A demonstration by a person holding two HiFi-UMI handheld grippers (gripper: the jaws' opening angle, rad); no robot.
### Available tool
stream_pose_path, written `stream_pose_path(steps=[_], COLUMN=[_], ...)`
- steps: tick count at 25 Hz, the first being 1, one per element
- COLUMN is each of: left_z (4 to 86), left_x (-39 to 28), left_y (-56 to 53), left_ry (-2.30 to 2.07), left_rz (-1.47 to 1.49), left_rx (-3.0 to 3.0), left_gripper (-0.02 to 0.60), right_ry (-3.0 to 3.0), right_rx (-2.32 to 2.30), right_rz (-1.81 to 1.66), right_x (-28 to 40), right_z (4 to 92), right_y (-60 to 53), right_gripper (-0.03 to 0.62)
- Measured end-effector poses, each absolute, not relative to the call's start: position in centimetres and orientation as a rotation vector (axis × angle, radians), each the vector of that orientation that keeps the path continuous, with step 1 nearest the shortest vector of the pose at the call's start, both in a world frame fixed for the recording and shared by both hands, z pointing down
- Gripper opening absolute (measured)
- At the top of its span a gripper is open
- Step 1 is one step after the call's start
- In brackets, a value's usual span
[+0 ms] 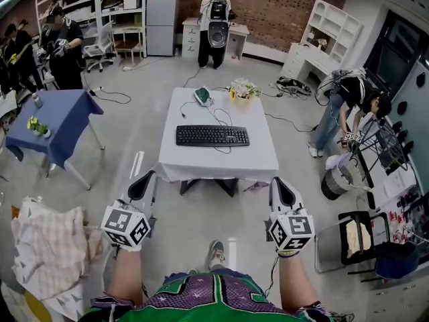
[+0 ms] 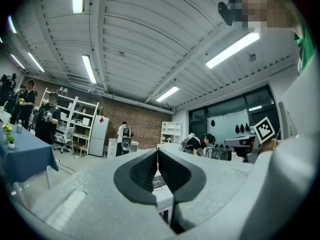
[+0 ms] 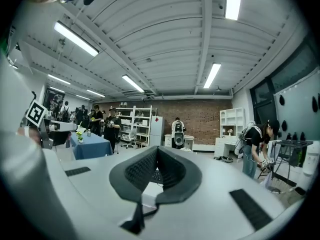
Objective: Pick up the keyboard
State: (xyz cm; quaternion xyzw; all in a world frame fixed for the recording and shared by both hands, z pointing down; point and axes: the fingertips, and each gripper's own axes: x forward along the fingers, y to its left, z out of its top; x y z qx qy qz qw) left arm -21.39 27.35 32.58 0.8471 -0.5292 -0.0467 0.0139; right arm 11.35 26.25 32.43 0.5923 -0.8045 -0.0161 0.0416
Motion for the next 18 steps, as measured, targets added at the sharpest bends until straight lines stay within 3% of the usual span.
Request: stream_pose_path(steps=[9,18], left_z=[32.4,31.5], left_x=[-21.3,-16.4], left_y=[22.1,13.3], left_ry=[-1.714,-1.718], left_rz=[-0.135,-0.127], left_rx=[2.583,2.602], left_gripper=[0.018,0.018], right_ry=[-2.549,-2.567], right_rx=[1.717,1.718], right_rz=[-0.02,-0.032], right_x=[11.2,16.3], right_z=[32.6,32.2], right_y=[19.0,10.3], right_gripper=[0.002,0.002])
